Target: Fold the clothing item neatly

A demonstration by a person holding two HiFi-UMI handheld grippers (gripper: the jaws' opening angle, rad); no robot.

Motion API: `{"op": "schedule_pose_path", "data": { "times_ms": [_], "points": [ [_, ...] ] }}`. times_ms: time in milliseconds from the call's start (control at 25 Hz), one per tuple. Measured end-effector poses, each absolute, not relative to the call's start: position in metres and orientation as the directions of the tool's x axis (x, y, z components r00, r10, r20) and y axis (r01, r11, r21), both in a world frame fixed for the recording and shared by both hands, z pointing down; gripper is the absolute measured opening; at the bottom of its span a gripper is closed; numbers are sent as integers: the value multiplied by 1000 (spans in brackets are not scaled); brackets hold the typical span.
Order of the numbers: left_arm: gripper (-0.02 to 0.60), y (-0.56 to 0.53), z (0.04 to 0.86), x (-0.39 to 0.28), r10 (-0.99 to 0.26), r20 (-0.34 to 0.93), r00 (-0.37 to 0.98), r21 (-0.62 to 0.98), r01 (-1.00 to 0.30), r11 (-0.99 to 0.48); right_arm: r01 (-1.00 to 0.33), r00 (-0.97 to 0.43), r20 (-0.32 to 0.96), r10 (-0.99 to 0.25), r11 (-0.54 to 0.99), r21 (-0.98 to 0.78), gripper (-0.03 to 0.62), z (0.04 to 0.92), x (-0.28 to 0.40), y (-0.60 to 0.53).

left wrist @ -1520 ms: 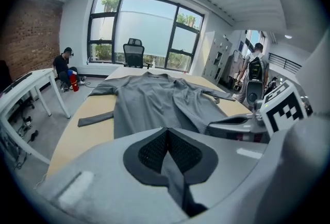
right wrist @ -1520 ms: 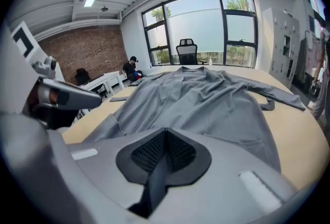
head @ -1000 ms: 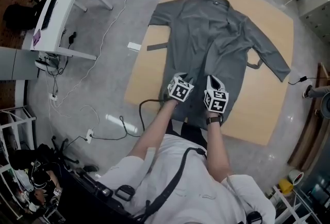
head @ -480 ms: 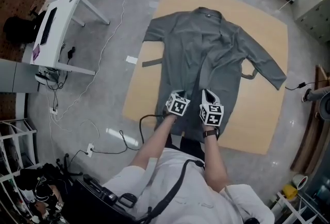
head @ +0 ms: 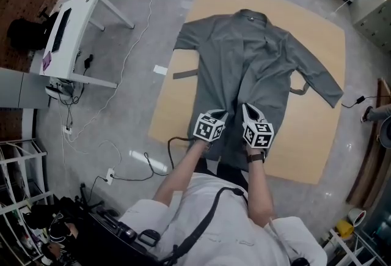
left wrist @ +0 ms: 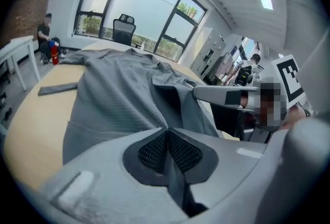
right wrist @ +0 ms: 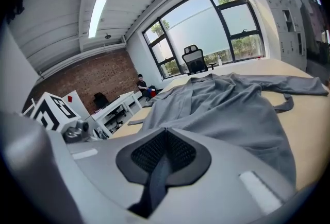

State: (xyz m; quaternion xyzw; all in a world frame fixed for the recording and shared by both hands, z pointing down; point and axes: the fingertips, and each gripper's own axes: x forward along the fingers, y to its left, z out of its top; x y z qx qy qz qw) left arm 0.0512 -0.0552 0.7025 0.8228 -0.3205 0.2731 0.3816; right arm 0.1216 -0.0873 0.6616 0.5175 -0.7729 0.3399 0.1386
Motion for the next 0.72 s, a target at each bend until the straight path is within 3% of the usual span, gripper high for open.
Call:
{"op": "schedule_pose_path", "data": {
  "times_ms": [160,440,600,640,720],
  "points": [
    [8,-51,727,46,-282,692,665,533,-733,-423,-871,-470,556,-686,258,-419,11,661,106,-85],
    [9,-53,748,46,-281,704,653,527,-745,-409,-884,-451,619,-644,228,-407,11,699,95,-84],
    [51,-48,745,42,-266,700,662,535,-734,-419,-884,-455,688,-565,197,-423,12,736,93,-82],
    [52,-48,743,39,-266,701,661,533,-735,-420,-889,-450,704,-550,196,-415,18,742,92,-83],
    [75,-49,738,32,-274,701,658,526,-737,-425,-899,-433,716,-548,207,-385,105,743,92,-85]
  ]
}}
